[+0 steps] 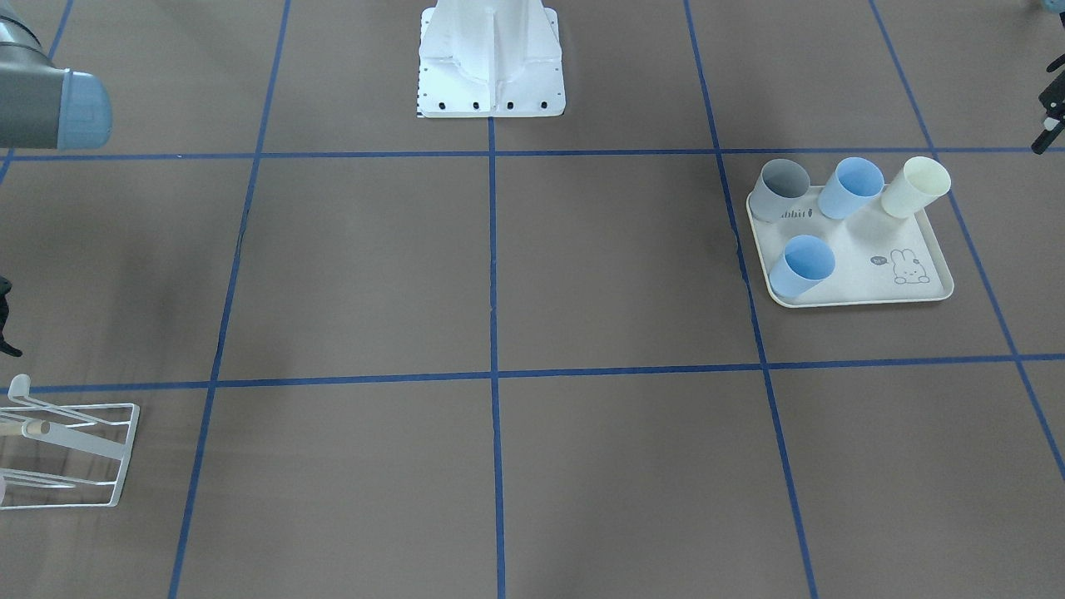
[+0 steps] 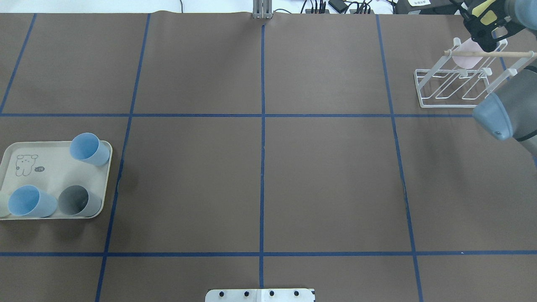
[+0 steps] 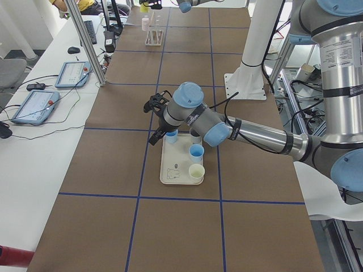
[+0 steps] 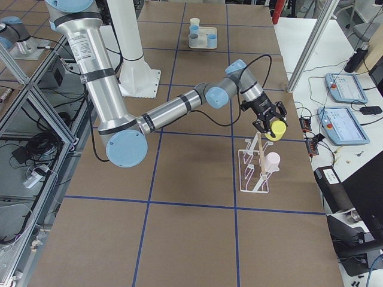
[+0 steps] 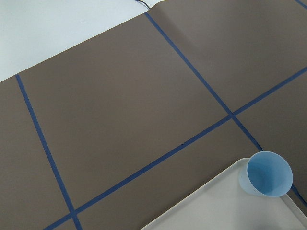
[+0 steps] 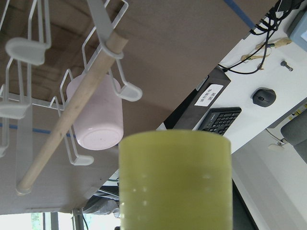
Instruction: Transfer IKEA cup to right arm and place on rack
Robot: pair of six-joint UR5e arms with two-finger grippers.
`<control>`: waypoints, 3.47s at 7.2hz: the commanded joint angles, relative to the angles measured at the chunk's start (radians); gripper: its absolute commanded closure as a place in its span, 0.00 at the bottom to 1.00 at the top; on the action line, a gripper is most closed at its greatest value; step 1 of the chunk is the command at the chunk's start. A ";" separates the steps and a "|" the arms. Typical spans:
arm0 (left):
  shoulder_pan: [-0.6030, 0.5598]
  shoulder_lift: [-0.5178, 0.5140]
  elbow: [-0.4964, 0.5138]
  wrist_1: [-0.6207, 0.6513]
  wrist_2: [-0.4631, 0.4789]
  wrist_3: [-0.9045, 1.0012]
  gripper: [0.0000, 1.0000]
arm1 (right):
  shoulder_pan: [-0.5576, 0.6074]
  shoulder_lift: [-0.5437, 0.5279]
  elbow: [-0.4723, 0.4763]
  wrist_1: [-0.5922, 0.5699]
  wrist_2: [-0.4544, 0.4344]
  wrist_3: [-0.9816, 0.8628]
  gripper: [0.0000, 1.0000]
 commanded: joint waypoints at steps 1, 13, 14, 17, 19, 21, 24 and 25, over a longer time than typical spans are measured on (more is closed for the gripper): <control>-0.001 0.001 -0.001 0.000 -0.001 0.000 0.00 | 0.068 -0.024 -0.181 0.267 0.000 -0.165 0.73; -0.001 0.002 0.006 -0.002 -0.001 0.000 0.00 | -0.033 0.108 -0.209 0.182 0.008 0.021 0.74; -0.001 0.002 0.006 -0.002 -0.001 0.000 0.00 | -0.062 0.105 -0.163 0.126 -0.003 0.069 0.74; -0.001 0.002 0.006 -0.002 -0.001 0.000 0.00 | -0.093 0.061 -0.141 0.108 -0.037 0.074 0.74; 0.001 0.001 0.006 -0.002 0.001 0.000 0.00 | -0.106 0.035 -0.139 0.110 -0.058 0.074 0.74; 0.001 0.001 0.004 -0.002 -0.001 0.000 0.00 | -0.117 0.034 -0.141 0.110 -0.060 0.075 0.73; 0.001 0.001 0.006 -0.002 -0.001 0.000 0.00 | -0.145 0.034 -0.146 0.110 -0.081 0.074 0.35; -0.001 0.001 0.006 -0.002 -0.001 0.000 0.00 | -0.159 0.033 -0.149 0.110 -0.097 0.074 0.32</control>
